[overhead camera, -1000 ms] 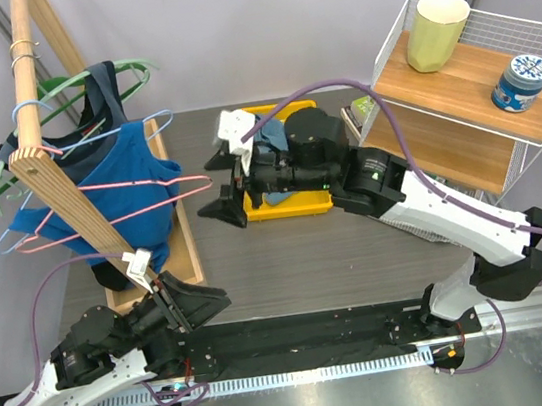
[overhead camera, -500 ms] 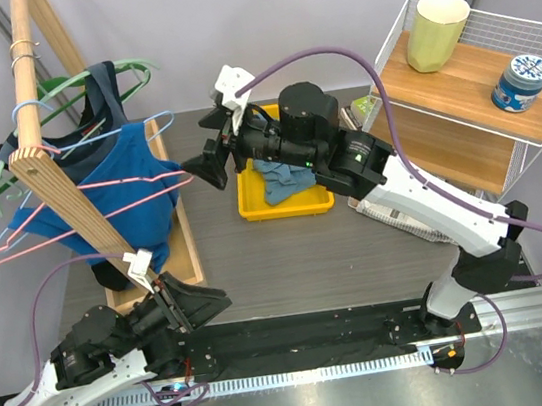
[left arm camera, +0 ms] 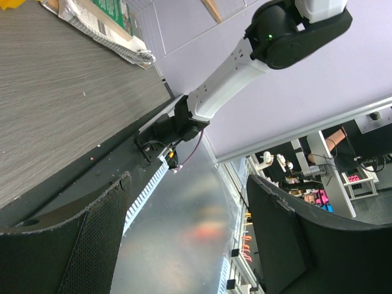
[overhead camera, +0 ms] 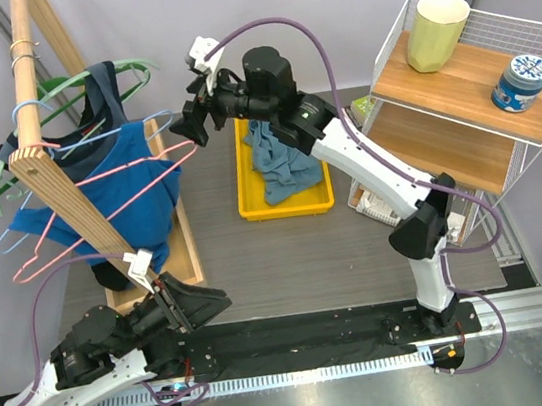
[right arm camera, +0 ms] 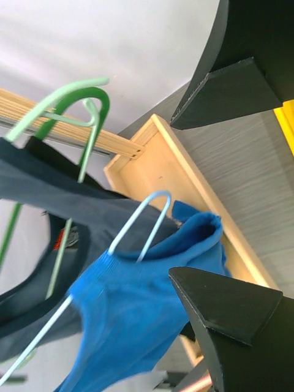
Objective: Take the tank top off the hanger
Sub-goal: Pick up the hanger from the clothesline.
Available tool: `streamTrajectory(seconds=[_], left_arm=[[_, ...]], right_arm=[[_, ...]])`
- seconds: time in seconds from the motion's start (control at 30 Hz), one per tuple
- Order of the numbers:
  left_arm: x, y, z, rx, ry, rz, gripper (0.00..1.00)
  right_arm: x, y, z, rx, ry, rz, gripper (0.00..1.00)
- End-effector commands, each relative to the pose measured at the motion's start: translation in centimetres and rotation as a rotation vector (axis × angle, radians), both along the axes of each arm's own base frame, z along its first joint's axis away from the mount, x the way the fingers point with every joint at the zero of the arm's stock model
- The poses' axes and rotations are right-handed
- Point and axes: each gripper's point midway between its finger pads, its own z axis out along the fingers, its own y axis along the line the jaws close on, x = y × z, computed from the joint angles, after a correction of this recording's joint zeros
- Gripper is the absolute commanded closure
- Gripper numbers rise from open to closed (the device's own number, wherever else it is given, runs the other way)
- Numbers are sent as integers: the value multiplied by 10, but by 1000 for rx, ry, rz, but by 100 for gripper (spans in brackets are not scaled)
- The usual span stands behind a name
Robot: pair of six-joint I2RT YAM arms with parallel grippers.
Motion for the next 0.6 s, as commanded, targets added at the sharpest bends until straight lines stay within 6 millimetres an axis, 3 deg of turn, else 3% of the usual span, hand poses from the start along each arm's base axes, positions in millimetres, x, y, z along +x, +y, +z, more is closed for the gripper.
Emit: streamTrajectory(seconds=[0.0, 0.07, 0.33, 0.57], left_arm=[[-5, 10, 14, -56, -37, -8, 23], [-5, 10, 12, -49, -35, -9, 23], [-6, 11, 13, -47, -35, -11, 23], [-5, 12, 12, -41, -33, -2, 23]], right_arm=[[-1, 2, 27, 28, -130, 81, 0], [6, 7, 17, 18, -123, 97, 0], [3, 28, 2, 37, -107, 206, 0], [4, 42, -2, 68, -99, 258, 0]])
